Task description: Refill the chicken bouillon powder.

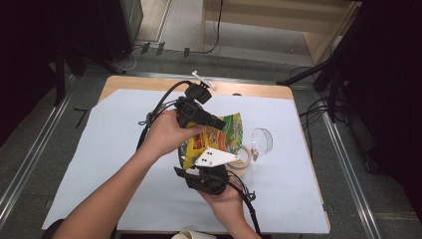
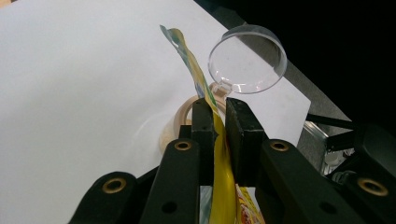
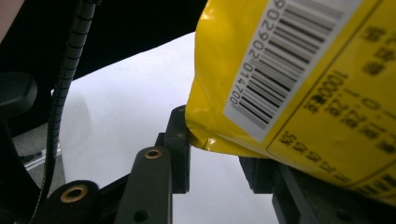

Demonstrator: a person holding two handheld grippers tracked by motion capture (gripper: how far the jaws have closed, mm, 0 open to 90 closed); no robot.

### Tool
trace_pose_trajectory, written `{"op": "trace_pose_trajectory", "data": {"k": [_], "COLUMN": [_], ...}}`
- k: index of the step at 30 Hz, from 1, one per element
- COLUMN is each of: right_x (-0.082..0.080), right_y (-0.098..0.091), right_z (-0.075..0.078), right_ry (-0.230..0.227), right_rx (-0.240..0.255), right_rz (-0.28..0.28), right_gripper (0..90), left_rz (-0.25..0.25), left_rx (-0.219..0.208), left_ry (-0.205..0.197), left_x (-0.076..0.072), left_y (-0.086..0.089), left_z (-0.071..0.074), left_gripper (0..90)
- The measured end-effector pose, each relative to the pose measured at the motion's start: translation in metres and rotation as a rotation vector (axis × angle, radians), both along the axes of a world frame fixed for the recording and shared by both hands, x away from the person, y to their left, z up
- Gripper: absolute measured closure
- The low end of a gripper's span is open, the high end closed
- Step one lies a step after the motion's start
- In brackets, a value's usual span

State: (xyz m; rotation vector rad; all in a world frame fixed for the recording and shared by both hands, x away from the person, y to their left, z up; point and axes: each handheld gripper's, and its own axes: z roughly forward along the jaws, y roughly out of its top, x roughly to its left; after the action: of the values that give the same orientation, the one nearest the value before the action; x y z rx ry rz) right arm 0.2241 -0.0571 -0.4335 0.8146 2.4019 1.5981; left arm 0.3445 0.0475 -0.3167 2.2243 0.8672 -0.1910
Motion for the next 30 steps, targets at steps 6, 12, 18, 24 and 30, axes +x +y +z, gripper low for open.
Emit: {"op": "trace_pose_trajectory", "data": {"k": [6, 12, 18, 24, 30], "right_x": [-0.0007, -0.0009, 0.0000, -0.0003, -0.0008], "right_y": [0.0002, 0.0002, 0.0004, 0.0001, 0.0003], "right_z": [0.0001, 0.0004, -0.0008, -0.0002, 0.0000], "right_ry": [-0.003, -0.007, 0.000, 0.009, 0.008], "right_rx": [-0.004, -0.002, -0.006, 0.003, 0.003], "right_rz": [-0.002, -0.002, 0.001, -0.001, -0.002], "right_gripper": [68.4, 68.5, 68.6, 68.6, 68.6], "left_rz": [-0.002, -0.002, -0.002, -0.003, -0.004], "left_rx": [-0.003, -0.008, -0.003, -0.002, -0.005], "left_ry": [-0.001, -0.006, 0.008, 0.007, 0.003], "left_x": [-0.0001, -0.0008, 0.0012, 0.0008, -0.0006], "left_y": [0.0002, 0.0003, 0.0011, 0.0001, -0.0002], "left_z": [-0.0002, 0.0004, -0.0014, -0.0007, 0.0001], "left_gripper": [83.1, 83.1, 83.1, 83.1, 83.1]}}
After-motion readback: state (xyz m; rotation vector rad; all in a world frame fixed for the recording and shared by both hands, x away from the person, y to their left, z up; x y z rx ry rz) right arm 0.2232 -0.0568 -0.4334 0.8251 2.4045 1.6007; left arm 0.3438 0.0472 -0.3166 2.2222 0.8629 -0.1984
